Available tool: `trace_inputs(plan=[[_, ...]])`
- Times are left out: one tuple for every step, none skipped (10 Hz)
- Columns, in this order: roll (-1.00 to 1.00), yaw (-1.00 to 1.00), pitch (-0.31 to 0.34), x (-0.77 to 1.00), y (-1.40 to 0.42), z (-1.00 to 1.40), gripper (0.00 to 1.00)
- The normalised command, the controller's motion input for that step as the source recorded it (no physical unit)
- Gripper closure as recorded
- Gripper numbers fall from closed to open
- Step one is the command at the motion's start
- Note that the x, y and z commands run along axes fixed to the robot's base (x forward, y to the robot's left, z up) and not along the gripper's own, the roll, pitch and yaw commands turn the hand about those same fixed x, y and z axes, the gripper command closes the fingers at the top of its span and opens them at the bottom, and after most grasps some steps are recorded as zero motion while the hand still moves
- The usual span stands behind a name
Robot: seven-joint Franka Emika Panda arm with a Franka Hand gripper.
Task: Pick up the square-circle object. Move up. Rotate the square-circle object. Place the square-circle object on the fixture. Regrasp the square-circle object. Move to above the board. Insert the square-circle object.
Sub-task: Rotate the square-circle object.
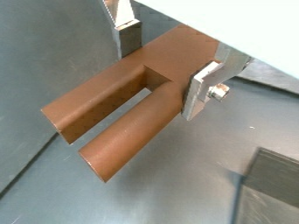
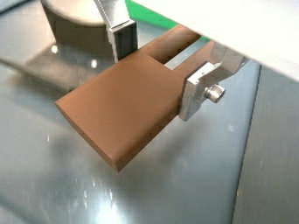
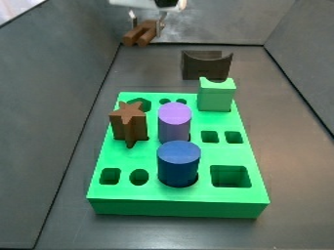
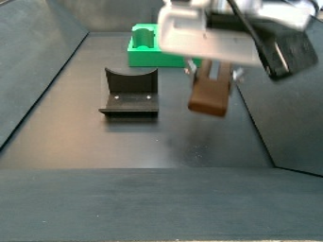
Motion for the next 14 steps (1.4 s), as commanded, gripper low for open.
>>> trace_inputs(plan=[[0.05,0.02,0.082,0.09,-0.1,0.2,1.0],[0.0,-1.0,0.0,0.0,0.0,0.0,1.0],[0.0,-1.0,-0.001,-0.01,0.04,-0.06,1.0],[0.0,-1.0,-0.001,-0.01,0.05,-0.05,1.0],[0.0,-1.0,-0.002,0.0,0.03,-0.04,1.0],[0.0,-1.0,-0.002,0.01,0.03,-0.03,1.0],[0.0,-1.0,-0.003,0.01,0.03,-0.03,1.0],[0.0,-1.0,-0.003,0.01,0.03,-0.03,1.0],[0.0,-1.0,-0.003,0.01,0.02,-0.02,1.0],[0.0,-1.0,-0.003,0.01,0.02,-0.02,1.0],[0.0,-1.0,-0.003,0.01,0.02,-0.02,1.0],[0.0,-1.0,-0.004,0.01,0.02,-0.02,1.0],[0.0,-1.0,-0.004,0.02,0.02,-0.02,1.0],[0.0,-1.0,-0.004,0.02,0.02,-0.02,1.0]])
